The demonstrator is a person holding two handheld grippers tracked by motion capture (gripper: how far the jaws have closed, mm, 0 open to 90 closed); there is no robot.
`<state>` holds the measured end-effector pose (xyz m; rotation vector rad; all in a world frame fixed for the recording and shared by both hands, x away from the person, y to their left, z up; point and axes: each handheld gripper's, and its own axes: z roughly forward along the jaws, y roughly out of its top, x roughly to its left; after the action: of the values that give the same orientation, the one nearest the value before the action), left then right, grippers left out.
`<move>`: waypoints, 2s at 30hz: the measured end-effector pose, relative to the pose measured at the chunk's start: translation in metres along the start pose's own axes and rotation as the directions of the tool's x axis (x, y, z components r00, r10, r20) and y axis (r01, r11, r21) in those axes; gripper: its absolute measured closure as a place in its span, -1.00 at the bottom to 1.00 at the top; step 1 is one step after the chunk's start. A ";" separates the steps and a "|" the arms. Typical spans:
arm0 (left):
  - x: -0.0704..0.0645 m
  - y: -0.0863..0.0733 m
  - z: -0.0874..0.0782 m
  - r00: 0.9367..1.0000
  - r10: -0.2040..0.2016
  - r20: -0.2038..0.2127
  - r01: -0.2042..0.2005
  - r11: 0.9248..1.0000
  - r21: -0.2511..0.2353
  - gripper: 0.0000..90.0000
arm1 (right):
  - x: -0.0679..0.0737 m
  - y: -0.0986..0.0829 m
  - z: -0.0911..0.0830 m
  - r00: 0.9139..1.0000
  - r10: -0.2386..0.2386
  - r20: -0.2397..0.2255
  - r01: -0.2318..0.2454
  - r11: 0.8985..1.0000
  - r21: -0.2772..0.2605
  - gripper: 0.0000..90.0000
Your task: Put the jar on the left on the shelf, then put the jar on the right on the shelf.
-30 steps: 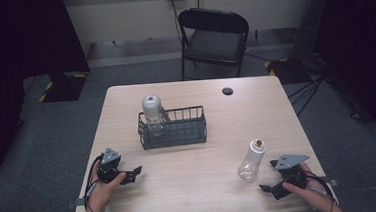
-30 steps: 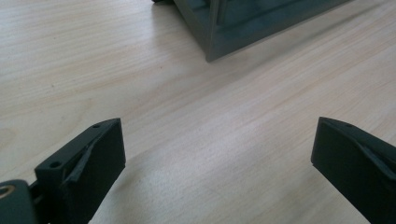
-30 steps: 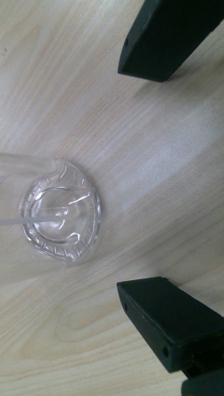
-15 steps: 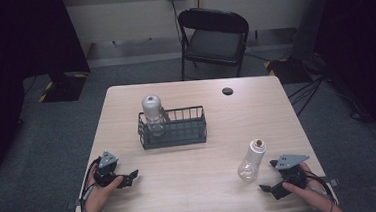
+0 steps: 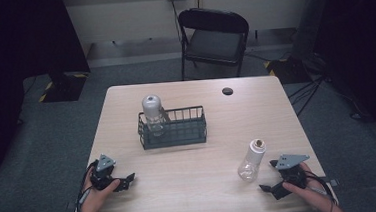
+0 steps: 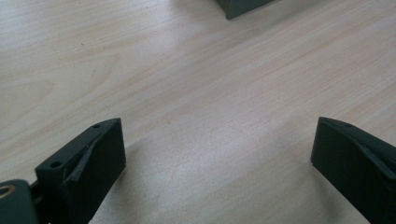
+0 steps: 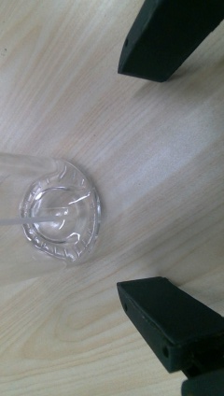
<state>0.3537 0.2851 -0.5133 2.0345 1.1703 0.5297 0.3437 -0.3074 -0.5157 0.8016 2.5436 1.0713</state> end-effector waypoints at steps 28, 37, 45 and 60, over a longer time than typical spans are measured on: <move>0.003 -0.011 -0.010 0.999 0.033 0.019 -0.034 0.999 0.031 -0.99 | 0.000 0.000 0.000 1.000 0.000 0.000 0.000 1.000 0.000 -1.00; 0.003 -0.011 -0.010 0.999 0.035 0.016 -0.036 0.999 0.032 -0.99 | -0.001 0.000 0.000 1.000 -0.003 -0.004 0.003 1.000 0.004 -1.00; 0.003 -0.011 -0.010 0.999 0.035 0.017 -0.035 0.999 0.032 -0.99 | -0.002 0.004 -0.002 1.000 0.010 0.002 -0.010 1.000 0.021 -0.96; 0.003 -0.011 -0.010 0.999 0.035 0.017 -0.035 0.999 0.032 -0.99 | -0.005 0.034 -0.016 1.000 -0.004 -0.002 0.004 1.000 -0.019 -0.96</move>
<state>0.3427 0.2948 -0.5150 2.0861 1.1420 0.5135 0.3541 -0.2996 -0.4801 0.7911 2.5318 1.0937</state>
